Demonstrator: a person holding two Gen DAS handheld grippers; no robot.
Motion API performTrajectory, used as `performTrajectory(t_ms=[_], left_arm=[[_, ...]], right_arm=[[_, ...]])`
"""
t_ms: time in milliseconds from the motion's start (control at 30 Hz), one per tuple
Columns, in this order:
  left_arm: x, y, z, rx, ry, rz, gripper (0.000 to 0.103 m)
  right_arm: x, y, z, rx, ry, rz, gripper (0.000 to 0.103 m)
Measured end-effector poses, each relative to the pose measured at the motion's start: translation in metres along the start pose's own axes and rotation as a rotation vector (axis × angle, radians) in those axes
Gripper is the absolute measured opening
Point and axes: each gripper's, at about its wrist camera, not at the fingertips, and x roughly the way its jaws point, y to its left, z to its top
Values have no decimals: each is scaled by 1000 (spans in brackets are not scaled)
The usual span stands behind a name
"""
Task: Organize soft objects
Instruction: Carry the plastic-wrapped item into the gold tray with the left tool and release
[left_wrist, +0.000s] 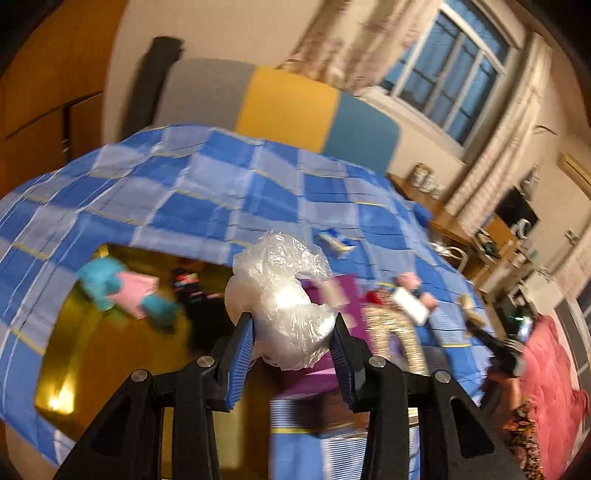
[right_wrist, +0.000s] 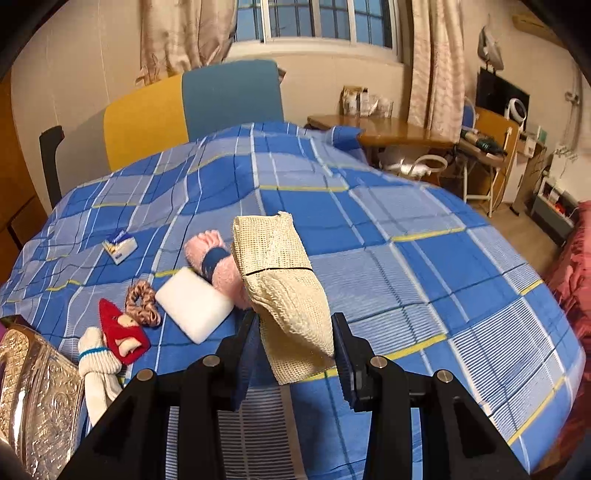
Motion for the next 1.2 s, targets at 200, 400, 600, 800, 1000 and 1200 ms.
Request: performTrajectory(t_ms=[200, 400, 600, 800, 1000, 1200], left_arm=[[14, 70, -16, -120, 47, 95, 40], [34, 130, -27, -203, 105, 184, 40], [53, 164, -25, -219, 131, 245, 42], [55, 174, -24, -192, 137, 318, 56], [45, 182, -26, -211, 86, 266, 64], [17, 181, -38, -267, 38, 188, 64]], right_arm=[[-37, 6, 0, -1, -131, -38, 39], [-79, 18, -12, 2, -154, -16, 39], [-125, 50, -25, -82, -198, -2, 39], [-166, 86, -26, -102, -242, 76, 39], [-190, 128, -21, -125, -271, 159, 40], [-218, 184, -18, -199, -303, 273, 40]])
